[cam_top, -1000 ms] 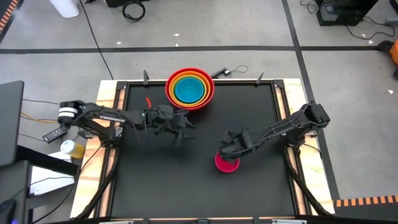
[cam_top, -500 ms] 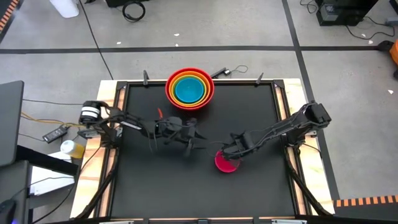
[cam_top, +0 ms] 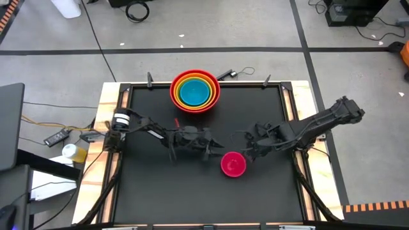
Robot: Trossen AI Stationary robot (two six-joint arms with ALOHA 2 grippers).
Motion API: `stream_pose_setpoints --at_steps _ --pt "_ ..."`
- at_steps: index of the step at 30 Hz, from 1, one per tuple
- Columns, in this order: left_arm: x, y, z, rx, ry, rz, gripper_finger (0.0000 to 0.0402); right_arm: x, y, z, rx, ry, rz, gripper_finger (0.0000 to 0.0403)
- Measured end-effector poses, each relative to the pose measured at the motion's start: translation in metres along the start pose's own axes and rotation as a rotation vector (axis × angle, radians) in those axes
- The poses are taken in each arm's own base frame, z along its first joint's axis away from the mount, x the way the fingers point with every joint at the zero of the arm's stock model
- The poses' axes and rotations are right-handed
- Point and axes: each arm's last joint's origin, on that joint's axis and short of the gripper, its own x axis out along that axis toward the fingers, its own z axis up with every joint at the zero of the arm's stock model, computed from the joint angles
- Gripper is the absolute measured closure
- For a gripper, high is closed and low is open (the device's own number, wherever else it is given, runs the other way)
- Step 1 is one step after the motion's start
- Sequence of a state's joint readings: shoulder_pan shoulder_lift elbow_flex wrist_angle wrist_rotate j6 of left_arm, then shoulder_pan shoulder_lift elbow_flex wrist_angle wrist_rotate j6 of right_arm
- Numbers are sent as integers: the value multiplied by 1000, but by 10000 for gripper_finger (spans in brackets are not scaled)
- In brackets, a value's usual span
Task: Nest bowls inside each other
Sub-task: Stack the pink bowl on top of the blue bowl
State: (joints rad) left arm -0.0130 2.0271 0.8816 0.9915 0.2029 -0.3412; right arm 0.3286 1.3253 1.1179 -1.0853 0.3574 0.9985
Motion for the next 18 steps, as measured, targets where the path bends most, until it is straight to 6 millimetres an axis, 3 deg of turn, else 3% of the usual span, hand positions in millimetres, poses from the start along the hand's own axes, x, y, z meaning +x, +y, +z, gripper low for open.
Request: stream_pose_setpoints --at_steps 6,11,18 --pt "36 -6 -5 -27 215 50 186 -2 -6 1 94 -30 -36 268" --pt "45 -4 1 79 363 191 186 6 -2 -1 84 1 -52 270" --pt "49 -7 8 80 356 155 186 12 4 -8 41 118 -42 270"
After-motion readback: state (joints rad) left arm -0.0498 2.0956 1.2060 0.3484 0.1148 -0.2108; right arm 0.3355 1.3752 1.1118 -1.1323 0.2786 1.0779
